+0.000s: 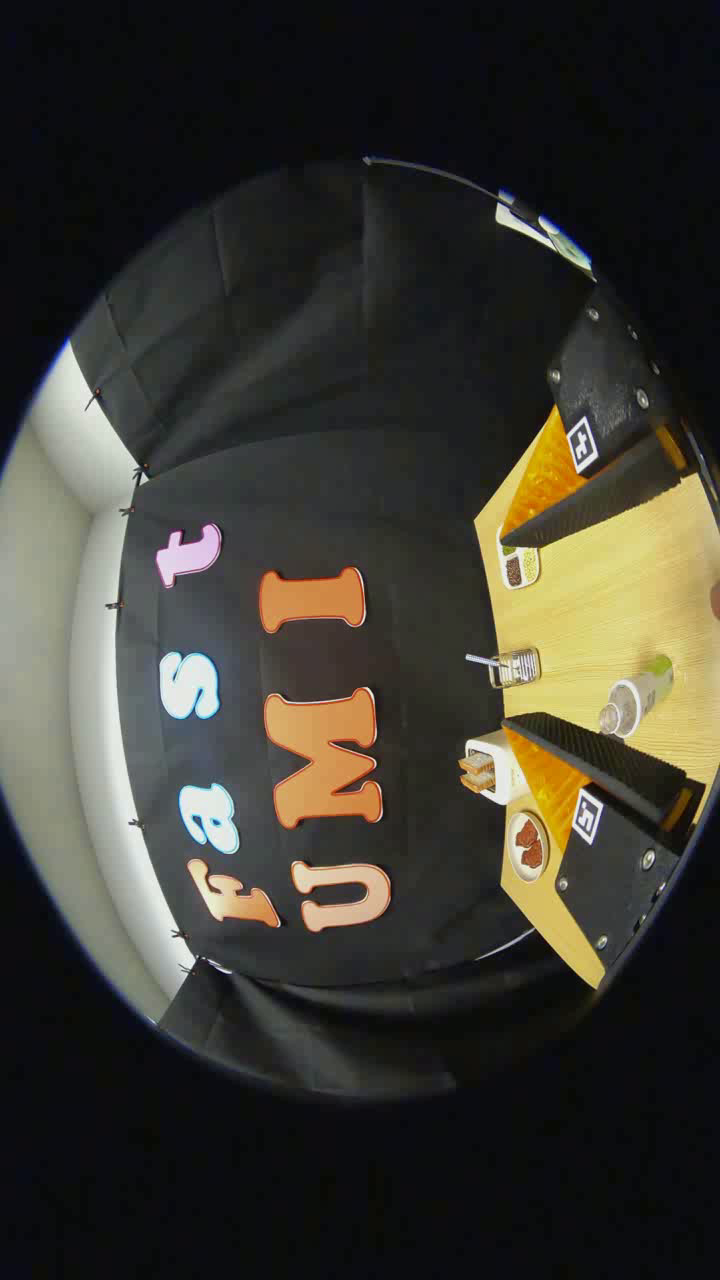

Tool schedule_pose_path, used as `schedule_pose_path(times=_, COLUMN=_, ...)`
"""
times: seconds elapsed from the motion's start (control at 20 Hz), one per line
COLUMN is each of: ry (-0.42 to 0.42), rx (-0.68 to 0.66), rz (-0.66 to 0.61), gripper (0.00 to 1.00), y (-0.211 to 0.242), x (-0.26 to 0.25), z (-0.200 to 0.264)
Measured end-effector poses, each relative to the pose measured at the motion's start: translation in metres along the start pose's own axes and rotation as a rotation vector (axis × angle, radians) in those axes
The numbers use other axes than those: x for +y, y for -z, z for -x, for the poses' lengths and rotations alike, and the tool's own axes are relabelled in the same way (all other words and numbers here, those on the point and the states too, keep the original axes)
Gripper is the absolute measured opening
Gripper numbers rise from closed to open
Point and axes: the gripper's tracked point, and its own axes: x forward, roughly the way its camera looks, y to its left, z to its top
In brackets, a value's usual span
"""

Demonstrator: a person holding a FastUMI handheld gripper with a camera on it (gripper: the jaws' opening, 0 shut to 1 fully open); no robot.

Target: Take the bottle from table, then pour the juice into the cup, finally place the bottle on the coaster

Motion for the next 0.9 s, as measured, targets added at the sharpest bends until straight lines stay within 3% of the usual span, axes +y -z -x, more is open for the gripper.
schedule_pose_path(times=0.9, ry=-0.074, rx=0.021, rz=0.032, gripper=0.98, y=0.012, x=0.03, z=-0.009)
